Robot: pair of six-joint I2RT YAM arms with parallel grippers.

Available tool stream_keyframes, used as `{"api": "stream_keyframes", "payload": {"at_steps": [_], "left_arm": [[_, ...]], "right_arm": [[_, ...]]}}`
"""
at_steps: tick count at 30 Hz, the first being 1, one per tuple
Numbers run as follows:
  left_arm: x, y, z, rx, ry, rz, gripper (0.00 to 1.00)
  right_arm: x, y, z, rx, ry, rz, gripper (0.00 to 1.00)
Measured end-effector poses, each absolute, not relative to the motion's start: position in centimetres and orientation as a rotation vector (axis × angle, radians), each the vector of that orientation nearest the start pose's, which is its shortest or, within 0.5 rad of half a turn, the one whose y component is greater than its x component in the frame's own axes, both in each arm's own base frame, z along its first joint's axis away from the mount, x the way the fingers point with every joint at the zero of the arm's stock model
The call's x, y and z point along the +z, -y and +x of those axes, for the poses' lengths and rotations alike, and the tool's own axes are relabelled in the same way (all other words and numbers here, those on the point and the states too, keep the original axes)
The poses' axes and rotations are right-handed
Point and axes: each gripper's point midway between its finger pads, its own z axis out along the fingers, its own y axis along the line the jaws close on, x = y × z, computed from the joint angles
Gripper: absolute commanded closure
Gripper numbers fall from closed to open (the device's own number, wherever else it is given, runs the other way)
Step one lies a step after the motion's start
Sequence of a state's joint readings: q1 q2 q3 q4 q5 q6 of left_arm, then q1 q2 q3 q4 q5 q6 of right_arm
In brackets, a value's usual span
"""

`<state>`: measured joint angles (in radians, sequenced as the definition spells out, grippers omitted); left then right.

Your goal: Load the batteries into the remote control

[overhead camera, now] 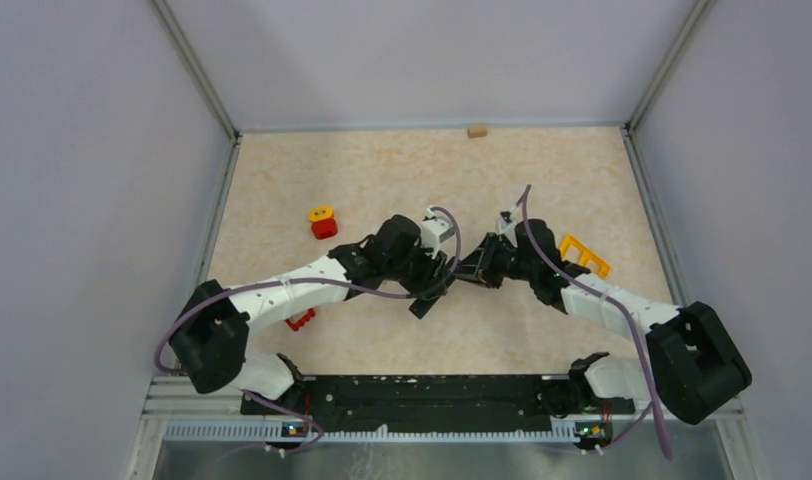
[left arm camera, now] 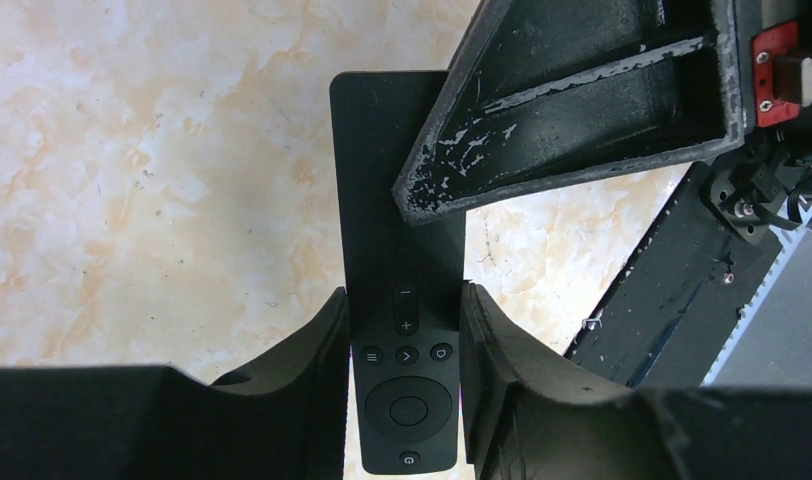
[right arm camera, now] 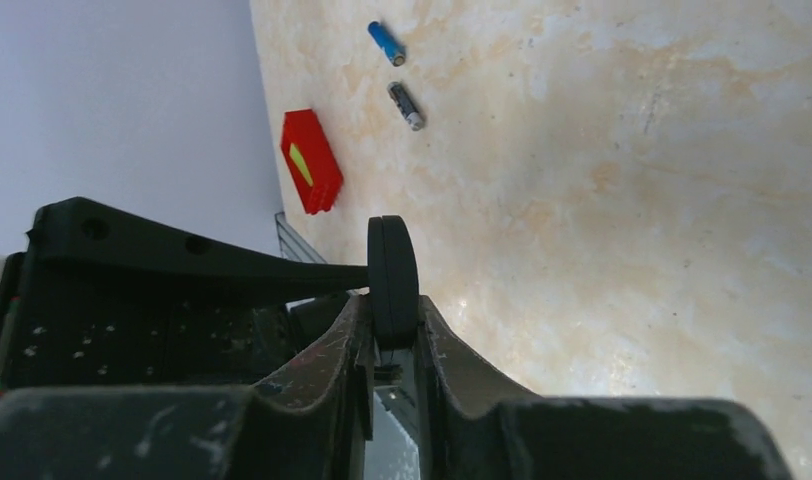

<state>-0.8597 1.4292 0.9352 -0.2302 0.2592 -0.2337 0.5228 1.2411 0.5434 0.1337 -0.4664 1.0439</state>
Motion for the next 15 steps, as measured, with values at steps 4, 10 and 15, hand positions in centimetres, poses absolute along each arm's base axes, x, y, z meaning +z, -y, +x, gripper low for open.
{"api": "stream_keyframes", "payload": {"at_steps": [4,10,15], "left_arm": [[12.3,32.2,20.8,-0.832,-2.241,0.870,0.34],[13.9,32.0,21.5,-0.811,-2.171,0.843,0.02],[14.1,31.7,22.2,-0.768,-2.144,0.835,0.02]], "right_arm": [[12.4,-26.3,23.2,1.372,-2.358,0.337,1.00],[12.8,-25.7,23.8,1.333,-2.318,0.405,1.00],[12.1,-24.7,24.1,1.241,-2.350,0.503,1.00]]}}
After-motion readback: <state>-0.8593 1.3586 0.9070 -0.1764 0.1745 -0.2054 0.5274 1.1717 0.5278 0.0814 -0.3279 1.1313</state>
